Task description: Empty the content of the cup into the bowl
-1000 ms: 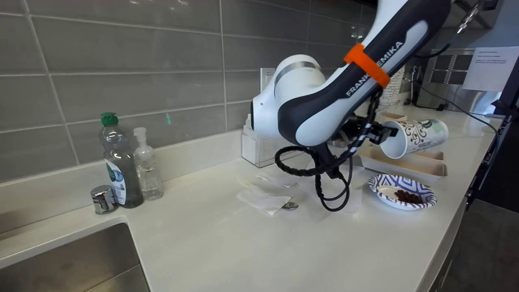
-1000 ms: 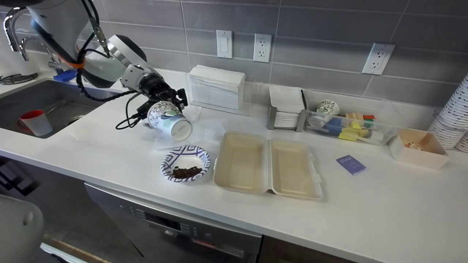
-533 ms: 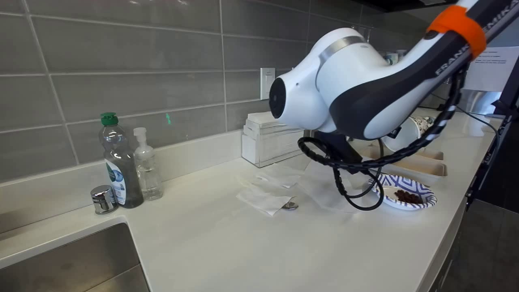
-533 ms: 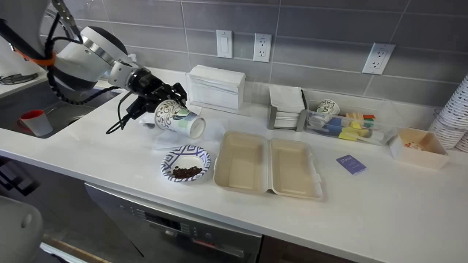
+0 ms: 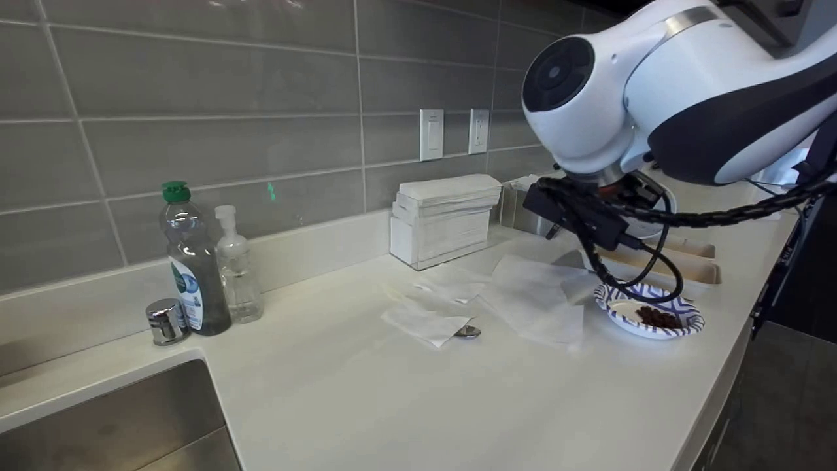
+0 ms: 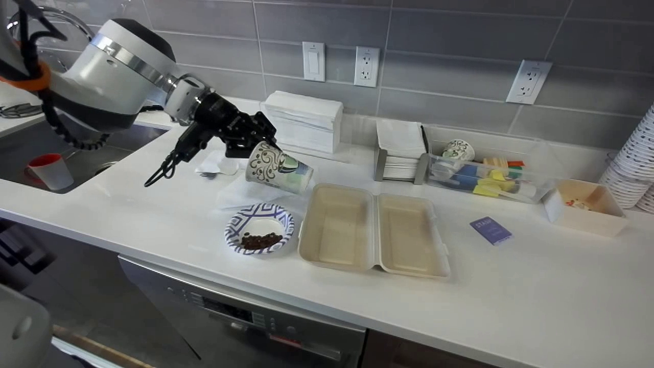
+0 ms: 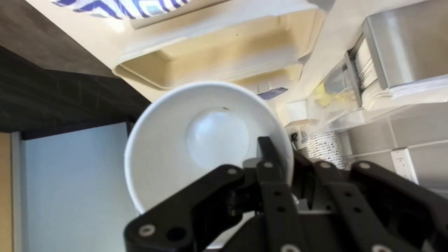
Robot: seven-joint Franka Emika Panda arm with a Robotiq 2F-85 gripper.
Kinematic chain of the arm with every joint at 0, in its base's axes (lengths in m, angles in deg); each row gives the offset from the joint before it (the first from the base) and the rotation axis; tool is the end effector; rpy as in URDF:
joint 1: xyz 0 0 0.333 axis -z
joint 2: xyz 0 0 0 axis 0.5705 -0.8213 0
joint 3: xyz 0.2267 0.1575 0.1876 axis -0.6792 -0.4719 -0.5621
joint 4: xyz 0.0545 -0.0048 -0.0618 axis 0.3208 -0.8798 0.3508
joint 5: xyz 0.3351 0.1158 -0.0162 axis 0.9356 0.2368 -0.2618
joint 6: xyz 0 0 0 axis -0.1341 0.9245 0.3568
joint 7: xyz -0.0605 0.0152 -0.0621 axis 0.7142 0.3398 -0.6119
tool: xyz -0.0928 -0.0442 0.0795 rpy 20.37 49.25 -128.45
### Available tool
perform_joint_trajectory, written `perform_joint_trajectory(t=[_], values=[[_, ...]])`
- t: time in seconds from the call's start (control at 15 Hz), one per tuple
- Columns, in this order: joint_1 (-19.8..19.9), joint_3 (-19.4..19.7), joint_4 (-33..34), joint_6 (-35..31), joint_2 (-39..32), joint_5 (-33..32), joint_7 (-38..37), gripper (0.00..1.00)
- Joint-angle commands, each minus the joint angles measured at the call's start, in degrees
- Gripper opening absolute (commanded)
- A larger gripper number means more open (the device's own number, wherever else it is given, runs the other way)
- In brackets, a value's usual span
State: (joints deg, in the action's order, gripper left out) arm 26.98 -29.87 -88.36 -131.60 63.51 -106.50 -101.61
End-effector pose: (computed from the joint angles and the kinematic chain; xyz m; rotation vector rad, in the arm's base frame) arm 0.4105 0.0014 0.3801 1.5364 -1.7354 1.1006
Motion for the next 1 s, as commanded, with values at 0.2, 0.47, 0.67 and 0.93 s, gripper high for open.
perform_joint_trajectory(t=[0.2,0.47,0.67,0.93], values=[[1.8,2.5,-4.0,-12.2,9.4,2.3,19.0,0.02],[2.1,4.1,-4.2,-20.6,10.8,3.8,32.4,0.02],[2.2,4.5,-4.0,-24.5,10.6,7.4,43.6,0.02],[2.1,4.0,-4.0,-26.6,10.4,14.2,59.1,0.02]])
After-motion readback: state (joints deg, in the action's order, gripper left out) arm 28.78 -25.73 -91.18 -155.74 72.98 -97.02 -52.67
